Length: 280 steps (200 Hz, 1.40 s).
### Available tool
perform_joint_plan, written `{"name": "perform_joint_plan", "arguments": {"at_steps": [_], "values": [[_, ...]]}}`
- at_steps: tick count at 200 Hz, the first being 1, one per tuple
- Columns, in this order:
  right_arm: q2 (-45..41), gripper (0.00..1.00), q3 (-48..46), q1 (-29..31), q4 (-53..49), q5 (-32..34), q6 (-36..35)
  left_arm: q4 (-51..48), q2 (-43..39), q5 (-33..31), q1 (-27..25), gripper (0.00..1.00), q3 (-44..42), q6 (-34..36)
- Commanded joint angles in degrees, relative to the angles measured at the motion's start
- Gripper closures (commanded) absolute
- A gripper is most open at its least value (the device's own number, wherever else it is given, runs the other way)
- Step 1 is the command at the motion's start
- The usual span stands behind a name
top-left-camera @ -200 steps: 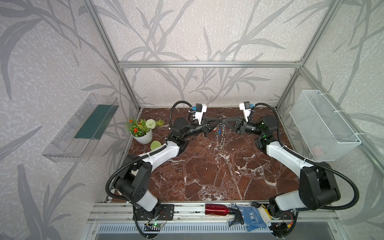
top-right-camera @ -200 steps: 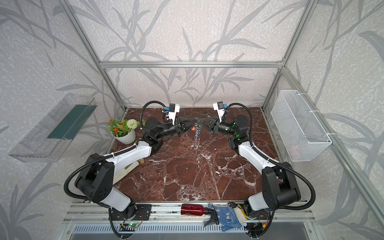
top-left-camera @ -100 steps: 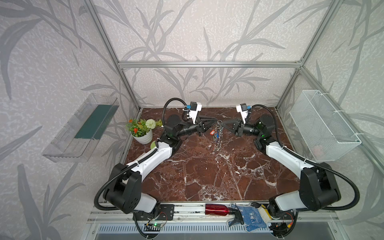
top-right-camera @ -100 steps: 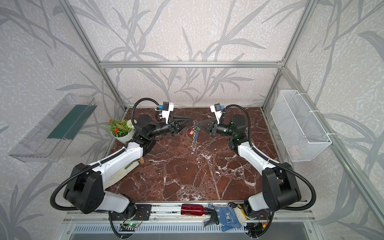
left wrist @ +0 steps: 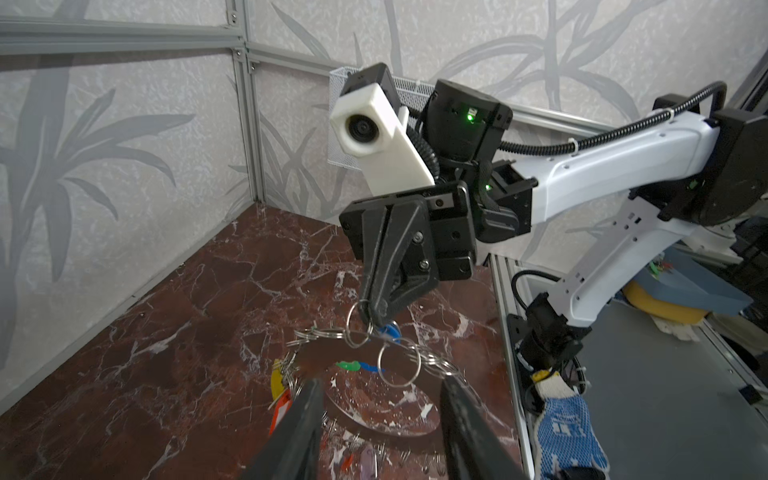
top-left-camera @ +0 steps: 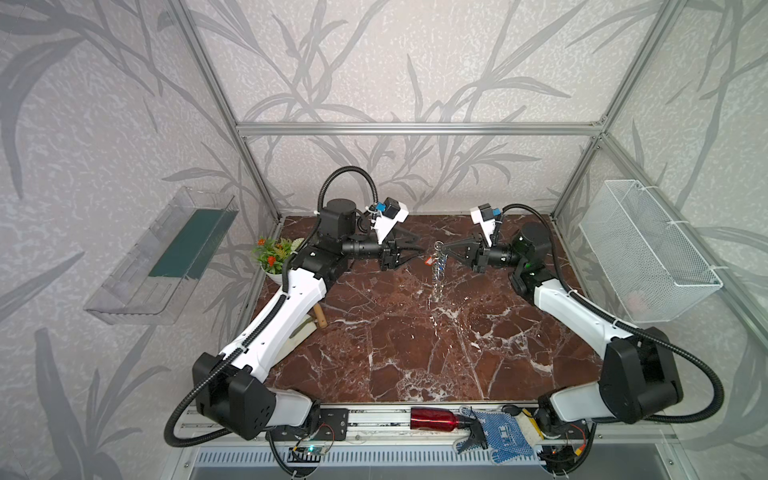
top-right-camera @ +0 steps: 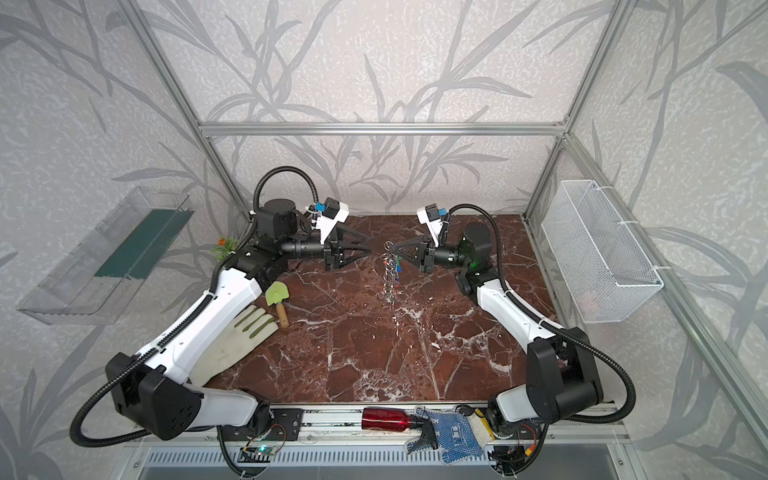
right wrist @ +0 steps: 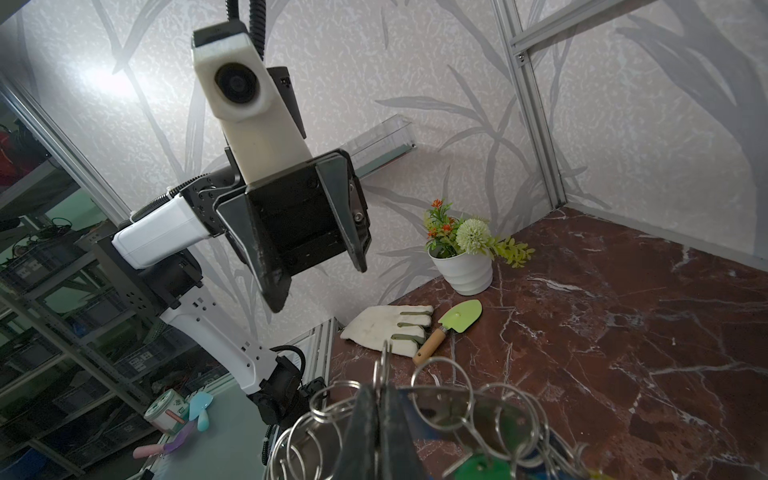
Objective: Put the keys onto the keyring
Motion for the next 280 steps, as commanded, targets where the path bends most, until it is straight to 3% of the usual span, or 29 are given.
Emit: {"name": "perform_joint_plan", "arguments": {"at_steps": [1, 25, 67, 95, 166, 203, 253, 280], "values": [[-2.24, 1.0, 2.98, 1.06, -1.84, -2.23, -3.88, -16.53, 2.45, 0.47, -0.7, 0.53, 4.57, 13.06], [-2.65, 1.0, 3.85, 2.32, -5.94, -2.05, -7.08, -23.0, 5.35, -0.61, -1.88, 0.53, 10.01, 17.11], [-2.91, 1.0, 3.79, 3.31, -6.61, -2.59, -7.67, -23.86, 7.93, -1.85, -2.77, 0.51, 14.03, 17.9], [-3.0, 1.0, 3.52, 3.44, -6.58, -2.58, -7.81, -27.6, 10.1, -2.54, -3.35, 0.69, 17.05, 19.64], [-2.53, 1.0, 3.25, 3.48, -5.37, -2.83, -7.04, -32.28, 12.4, -3.96, -4.48, 0.71, 20.36, 22.19], [-2.63, 1.0, 3.16, 3.51, -5.17, -2.93, -6.93, -33.47, 13.5, -4.3, -5.07, 0.79, 21.49, 22.69], [-2.43, 1.0, 3.08, 3.43, -5.35, -3.19, -6.92, -33.98, 14.01, -4.57, -5.56, 1.0, 21.94, 22.63], [-2.54, 1.0, 3.33, 3.43, -6.41, -3.28, -7.52, -33.06, 13.48, -4.77, -5.53, 1.0, 21.4, 21.68]]}}
